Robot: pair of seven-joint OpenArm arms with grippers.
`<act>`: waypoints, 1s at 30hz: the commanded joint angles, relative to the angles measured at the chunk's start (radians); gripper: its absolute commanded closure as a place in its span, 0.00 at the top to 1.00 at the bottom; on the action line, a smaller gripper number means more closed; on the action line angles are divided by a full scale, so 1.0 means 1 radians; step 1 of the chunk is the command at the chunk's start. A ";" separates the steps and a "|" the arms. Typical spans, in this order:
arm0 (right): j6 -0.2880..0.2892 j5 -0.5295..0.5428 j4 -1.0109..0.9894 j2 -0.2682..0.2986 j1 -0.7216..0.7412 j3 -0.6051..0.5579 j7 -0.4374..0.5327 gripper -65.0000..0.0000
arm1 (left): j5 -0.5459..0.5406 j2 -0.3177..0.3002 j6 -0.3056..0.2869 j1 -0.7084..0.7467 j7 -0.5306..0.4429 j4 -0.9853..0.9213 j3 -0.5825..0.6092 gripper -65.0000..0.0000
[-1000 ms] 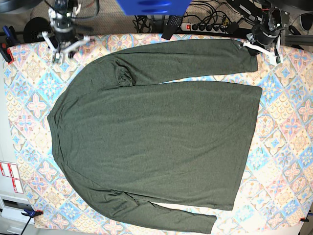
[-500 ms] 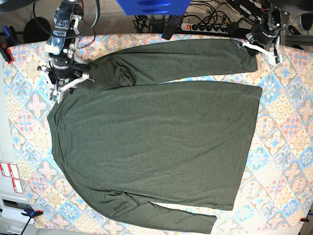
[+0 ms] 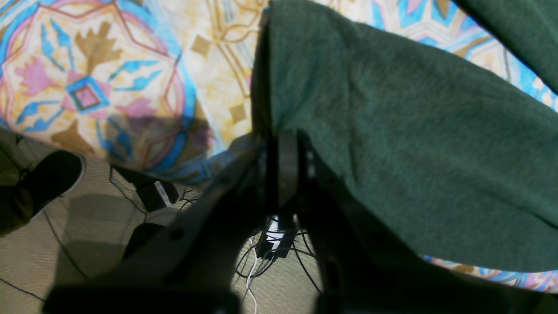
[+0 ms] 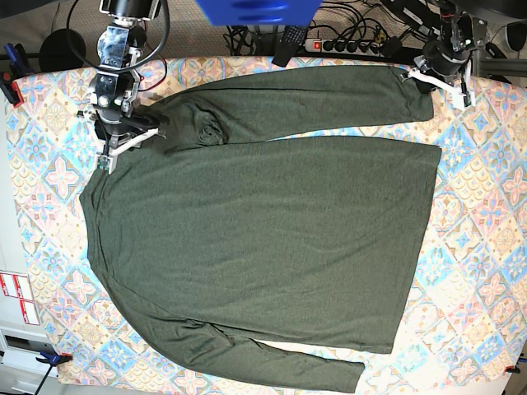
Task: Fold the T-shirt properly
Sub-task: 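Grasp the shirt's shoulder corners with the left and right grippers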
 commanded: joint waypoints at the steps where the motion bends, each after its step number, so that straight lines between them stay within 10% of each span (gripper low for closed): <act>1: 0.001 0.003 0.010 0.008 0.011 0.004 0.016 0.28 | -0.003 -0.010 -0.005 0.006 -0.008 0.014 -0.006 0.00; 22: 0.002 0.008 -0.127 0.066 0.026 -0.004 0.122 0.27 | -0.003 -0.008 -0.005 0.008 -0.006 0.014 -0.004 0.00; 30: 0.140 0.293 -0.132 0.069 0.021 0.001 0.121 0.27 | -0.003 -0.011 -0.005 0.011 -0.006 0.014 -0.006 0.00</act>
